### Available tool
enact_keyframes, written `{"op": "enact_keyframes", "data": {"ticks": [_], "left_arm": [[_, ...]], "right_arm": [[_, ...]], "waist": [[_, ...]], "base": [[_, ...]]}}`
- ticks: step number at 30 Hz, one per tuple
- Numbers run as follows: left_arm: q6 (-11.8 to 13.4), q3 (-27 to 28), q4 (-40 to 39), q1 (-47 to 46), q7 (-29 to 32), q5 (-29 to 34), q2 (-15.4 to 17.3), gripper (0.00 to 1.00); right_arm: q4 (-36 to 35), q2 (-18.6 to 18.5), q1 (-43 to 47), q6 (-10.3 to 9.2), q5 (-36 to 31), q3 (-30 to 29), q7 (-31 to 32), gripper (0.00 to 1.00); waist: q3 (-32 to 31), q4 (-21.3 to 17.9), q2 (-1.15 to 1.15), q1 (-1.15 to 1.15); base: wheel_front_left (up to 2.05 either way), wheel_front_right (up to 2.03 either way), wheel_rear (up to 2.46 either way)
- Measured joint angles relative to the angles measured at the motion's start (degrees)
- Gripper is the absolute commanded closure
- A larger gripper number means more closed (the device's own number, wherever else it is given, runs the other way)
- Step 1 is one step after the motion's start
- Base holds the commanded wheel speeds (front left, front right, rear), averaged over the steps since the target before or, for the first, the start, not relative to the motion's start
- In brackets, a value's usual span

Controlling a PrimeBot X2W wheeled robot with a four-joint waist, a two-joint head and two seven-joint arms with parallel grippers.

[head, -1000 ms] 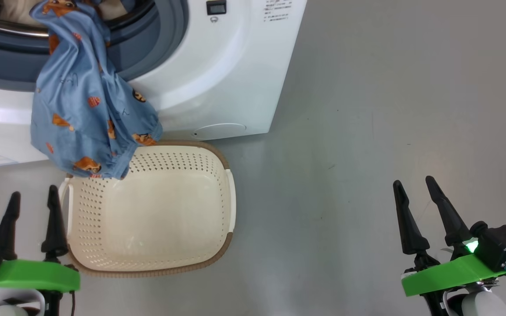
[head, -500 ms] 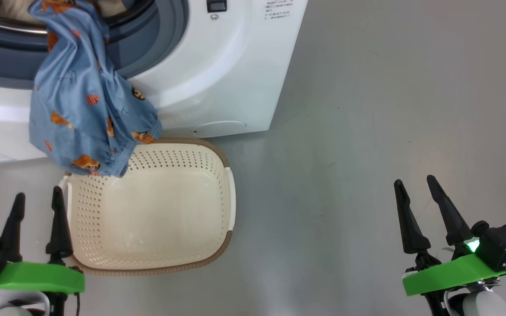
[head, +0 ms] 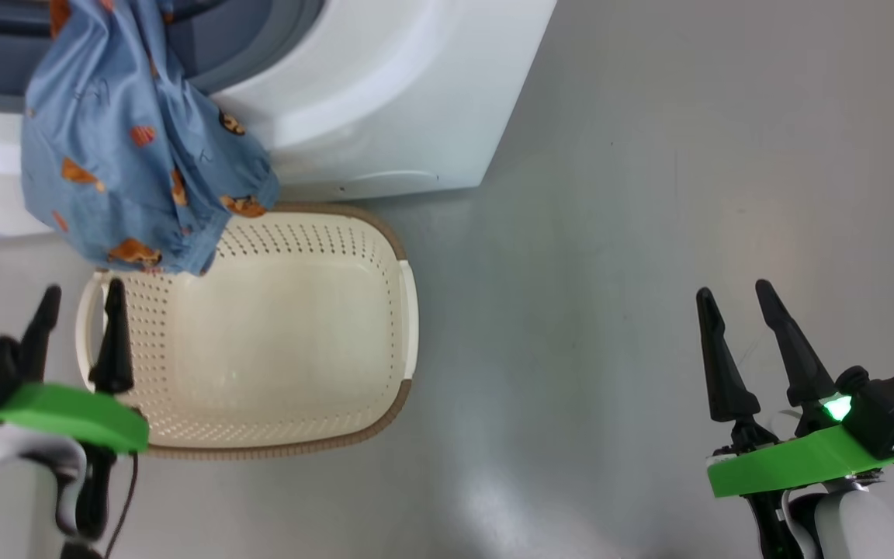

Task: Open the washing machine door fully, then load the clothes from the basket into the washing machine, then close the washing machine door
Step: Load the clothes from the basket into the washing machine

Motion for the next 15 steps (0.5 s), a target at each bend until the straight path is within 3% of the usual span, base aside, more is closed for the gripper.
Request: {"op": "enact_keyframes", "data": {"ticks": [15], "left_arm": [[0.0, -8.2, 18.9, -19.3, 0.0, -3.1, 3.9, 0.00]], "right_arm": [[-0.5, 0.8, -3.0, 0.00, -0.5, 0.7, 0.0, 0.00]], "waist": [[5.9, -1.7, 0.00, 0.00]], "base": [[0.00, 0.00, 0.00]]}}
